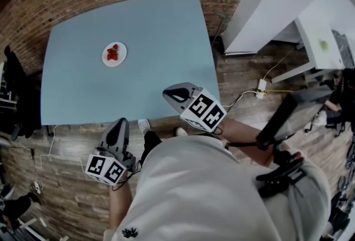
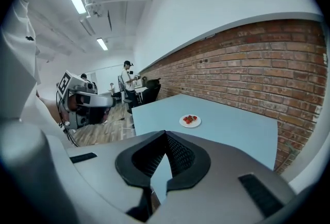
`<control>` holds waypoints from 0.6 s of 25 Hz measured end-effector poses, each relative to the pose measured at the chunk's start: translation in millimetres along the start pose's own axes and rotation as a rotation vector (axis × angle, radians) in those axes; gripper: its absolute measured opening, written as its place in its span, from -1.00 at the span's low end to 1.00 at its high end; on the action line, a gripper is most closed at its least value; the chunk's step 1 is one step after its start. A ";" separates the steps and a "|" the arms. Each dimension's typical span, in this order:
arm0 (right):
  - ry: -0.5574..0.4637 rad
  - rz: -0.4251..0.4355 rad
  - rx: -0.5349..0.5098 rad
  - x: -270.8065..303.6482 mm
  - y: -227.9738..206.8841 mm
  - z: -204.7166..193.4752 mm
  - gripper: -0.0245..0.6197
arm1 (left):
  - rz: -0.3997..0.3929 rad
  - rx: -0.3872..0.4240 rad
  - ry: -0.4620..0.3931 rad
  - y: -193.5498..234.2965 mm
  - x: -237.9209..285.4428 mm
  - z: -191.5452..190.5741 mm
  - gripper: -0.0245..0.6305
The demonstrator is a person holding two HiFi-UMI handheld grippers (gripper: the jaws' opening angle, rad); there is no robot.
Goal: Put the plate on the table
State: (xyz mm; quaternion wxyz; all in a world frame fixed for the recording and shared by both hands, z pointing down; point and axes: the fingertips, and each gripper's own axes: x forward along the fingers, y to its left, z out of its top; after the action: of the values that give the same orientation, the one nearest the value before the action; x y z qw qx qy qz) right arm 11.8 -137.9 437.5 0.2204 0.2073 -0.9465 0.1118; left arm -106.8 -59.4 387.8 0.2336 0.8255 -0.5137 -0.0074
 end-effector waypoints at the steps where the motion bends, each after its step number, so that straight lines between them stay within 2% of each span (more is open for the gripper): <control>1: -0.006 0.002 -0.005 -4.8 1.8 1.4 -0.90 | 0.000 0.000 0.002 -3.7 -0.1 -1.6 -0.92; 15: -0.039 0.019 -0.062 -35.6 30.4 0.2 -0.90 | 0.002 0.010 0.005 -28.0 -14.8 -14.1 -0.92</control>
State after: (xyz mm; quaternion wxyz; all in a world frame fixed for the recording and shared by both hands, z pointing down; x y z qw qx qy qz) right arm 27.4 -98.7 417.1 0.2072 0.1936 -0.9556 0.0806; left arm -86.5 -31.3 386.0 0.2305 0.8263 -0.5139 -0.0028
